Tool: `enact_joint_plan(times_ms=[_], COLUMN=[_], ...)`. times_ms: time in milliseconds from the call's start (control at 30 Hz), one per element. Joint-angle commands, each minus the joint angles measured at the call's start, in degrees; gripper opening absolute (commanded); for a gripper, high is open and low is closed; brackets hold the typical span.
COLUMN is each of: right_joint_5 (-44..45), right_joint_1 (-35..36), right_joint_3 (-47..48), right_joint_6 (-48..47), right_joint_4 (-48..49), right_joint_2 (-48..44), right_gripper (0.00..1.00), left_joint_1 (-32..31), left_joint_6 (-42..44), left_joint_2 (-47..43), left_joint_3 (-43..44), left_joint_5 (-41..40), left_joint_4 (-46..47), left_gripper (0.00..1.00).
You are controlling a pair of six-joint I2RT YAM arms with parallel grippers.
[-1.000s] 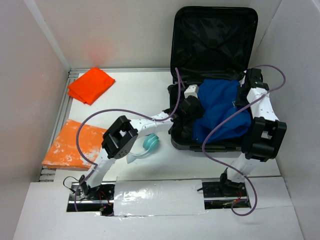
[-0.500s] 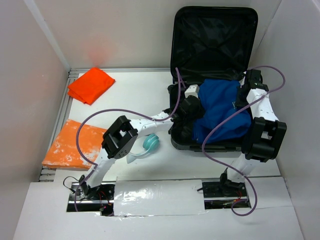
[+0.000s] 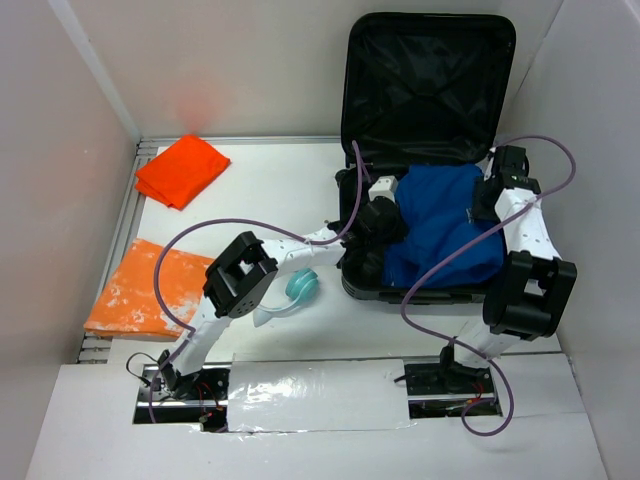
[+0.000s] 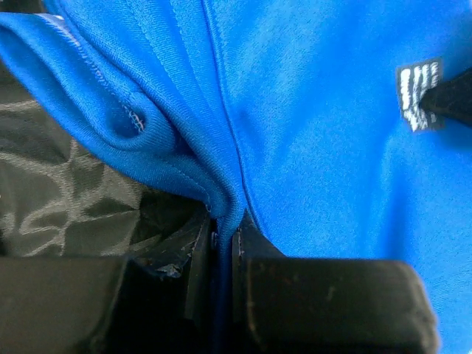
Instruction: Pack the luggage
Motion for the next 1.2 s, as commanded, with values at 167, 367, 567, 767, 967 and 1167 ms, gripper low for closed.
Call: enact_joint_plan(times_ms=[167, 367, 567, 767, 967, 1167], right_joint_5=[0.5, -6.7, -14.9, -19.1, -15.1, -8.4], right_joint_1=[-1.7, -1.7, 0.2, 6.9, 13.5, 16.0], right_joint_3=[19.6, 31.9, 26.6, 17.2, 15.4, 16.4], right_joint_6=[-0.4, 0.6, 2.4, 6.2, 6.2, 5.7], right_joint_4=[-1.2, -4.8, 0.6, 7.4, 11.6, 14.8], right_joint_2=[0.9, 3.9, 1.4, 1.5, 5.8, 13.6], right_gripper=[0.96, 0.98, 0.93, 0.83, 0.81, 0.62], left_joint_1=[0.1, 0.1, 2.3, 13.3, 24.8, 40.6], left_joint_6=[3.6, 10.4, 20.2, 20.8, 21.7, 21.2], left_joint_2=[-4.6, -8.2, -12.2, -15.8, -26.3, -38.9], left_joint_3=[2.1, 5.0, 9.1, 16.1, 4.3, -13.1], left_joint_5=[-0.1, -5.1, -9.5, 0.9, 6.1, 7.3], left_joint_4=[2.4, 1.8, 2.4, -9.3, -12.6, -12.6], left_gripper=[0.71, 1.00, 1.00, 1.00, 1.00, 1.00])
